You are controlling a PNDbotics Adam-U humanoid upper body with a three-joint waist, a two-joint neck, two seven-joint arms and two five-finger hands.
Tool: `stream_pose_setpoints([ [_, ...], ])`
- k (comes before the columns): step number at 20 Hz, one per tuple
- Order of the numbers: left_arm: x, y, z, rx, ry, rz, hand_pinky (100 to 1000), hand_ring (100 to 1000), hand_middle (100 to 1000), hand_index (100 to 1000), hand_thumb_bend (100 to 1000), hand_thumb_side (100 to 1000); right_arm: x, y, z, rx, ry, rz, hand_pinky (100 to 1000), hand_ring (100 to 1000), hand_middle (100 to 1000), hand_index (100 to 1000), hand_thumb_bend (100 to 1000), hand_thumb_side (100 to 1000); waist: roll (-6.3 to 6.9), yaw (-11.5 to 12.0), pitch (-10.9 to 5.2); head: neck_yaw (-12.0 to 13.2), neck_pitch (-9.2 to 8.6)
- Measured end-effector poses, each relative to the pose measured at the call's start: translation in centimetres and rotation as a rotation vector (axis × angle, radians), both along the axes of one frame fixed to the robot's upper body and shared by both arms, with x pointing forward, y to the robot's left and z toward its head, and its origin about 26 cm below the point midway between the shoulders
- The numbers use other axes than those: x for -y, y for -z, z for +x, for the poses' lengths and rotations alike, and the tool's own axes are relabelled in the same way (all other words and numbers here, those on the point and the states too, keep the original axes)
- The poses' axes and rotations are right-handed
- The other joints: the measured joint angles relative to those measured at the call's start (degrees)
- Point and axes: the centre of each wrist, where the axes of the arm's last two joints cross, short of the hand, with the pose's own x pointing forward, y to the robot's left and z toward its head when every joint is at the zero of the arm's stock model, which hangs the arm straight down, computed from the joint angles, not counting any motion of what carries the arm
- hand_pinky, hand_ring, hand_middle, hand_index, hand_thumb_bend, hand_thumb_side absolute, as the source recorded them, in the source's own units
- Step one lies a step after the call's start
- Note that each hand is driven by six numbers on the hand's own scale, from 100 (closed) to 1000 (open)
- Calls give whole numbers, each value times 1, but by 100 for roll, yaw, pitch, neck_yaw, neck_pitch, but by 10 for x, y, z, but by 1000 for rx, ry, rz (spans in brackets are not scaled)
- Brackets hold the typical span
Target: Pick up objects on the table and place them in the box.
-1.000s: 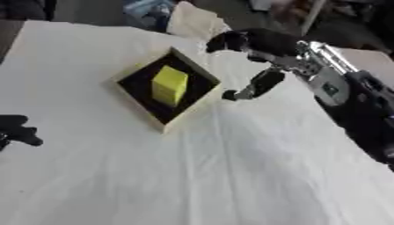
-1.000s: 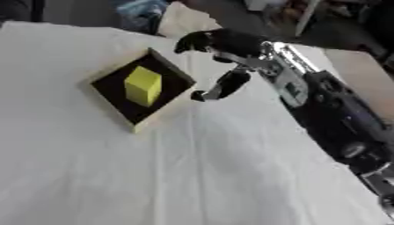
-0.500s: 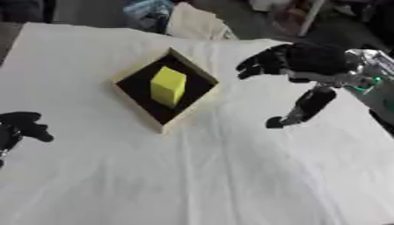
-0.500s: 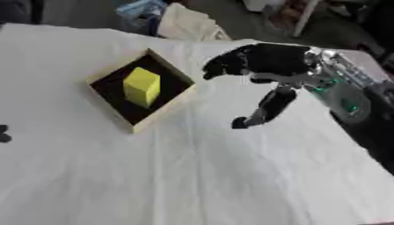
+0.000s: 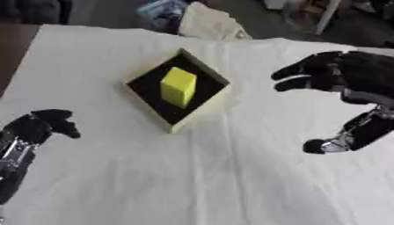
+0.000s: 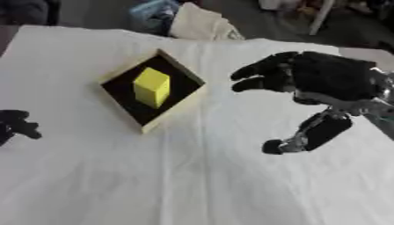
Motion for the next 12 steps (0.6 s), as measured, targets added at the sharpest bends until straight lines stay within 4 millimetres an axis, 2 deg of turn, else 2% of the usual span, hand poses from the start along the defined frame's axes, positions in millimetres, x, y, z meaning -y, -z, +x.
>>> stream_pose_setpoints([
  [4,-2,3,-1,-6,-12,2,840,618,558,775,185,892,3,4,-3,23,-14,-3,808,863,897,938,558,393,53,-135,-1,55,8],
  [12,-4,9,-2,-23,-24,9,840,618,558,775,186,894,8,15,-6,43,-22,-15,809,867,898,940,547,401,50,-186,-44,133,65],
])
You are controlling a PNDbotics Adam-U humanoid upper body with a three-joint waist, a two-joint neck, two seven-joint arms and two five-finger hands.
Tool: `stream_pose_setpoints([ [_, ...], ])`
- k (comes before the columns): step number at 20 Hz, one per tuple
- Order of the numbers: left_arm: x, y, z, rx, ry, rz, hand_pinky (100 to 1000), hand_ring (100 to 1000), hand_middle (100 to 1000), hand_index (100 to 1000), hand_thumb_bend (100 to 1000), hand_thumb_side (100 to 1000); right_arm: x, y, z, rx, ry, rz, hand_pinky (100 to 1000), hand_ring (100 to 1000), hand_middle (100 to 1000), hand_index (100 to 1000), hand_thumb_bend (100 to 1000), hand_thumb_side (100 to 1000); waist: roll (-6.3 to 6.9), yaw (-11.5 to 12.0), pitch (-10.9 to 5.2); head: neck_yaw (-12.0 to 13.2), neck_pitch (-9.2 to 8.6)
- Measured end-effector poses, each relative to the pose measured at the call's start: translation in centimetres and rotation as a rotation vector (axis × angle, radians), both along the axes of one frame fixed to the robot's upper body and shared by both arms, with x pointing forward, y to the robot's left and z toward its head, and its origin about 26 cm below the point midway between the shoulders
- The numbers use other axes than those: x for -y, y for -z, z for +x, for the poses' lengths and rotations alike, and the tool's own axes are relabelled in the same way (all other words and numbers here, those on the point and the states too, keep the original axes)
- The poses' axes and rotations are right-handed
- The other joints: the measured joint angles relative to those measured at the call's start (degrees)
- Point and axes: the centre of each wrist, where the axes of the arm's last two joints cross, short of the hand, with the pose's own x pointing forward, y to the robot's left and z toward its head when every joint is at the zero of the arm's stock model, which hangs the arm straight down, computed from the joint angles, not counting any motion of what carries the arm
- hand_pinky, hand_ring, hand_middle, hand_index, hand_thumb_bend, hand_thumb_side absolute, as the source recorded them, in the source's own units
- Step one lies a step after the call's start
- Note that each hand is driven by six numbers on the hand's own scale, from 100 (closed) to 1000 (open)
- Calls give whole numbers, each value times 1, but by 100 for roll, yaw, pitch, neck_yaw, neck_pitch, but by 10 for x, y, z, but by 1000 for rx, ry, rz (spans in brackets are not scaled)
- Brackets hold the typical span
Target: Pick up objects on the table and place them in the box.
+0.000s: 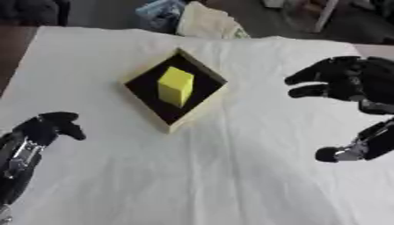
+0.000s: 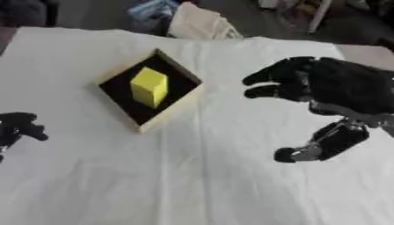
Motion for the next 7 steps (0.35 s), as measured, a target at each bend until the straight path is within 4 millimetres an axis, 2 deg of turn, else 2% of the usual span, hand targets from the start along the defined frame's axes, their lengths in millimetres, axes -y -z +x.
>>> stream_pose_setpoints([
  [7,-1,1,0,-1,-5,1,840,619,559,775,186,894,4,6,-2,-1,9,-7,809,866,898,940,528,407,2,-50,-28,37,49],
])
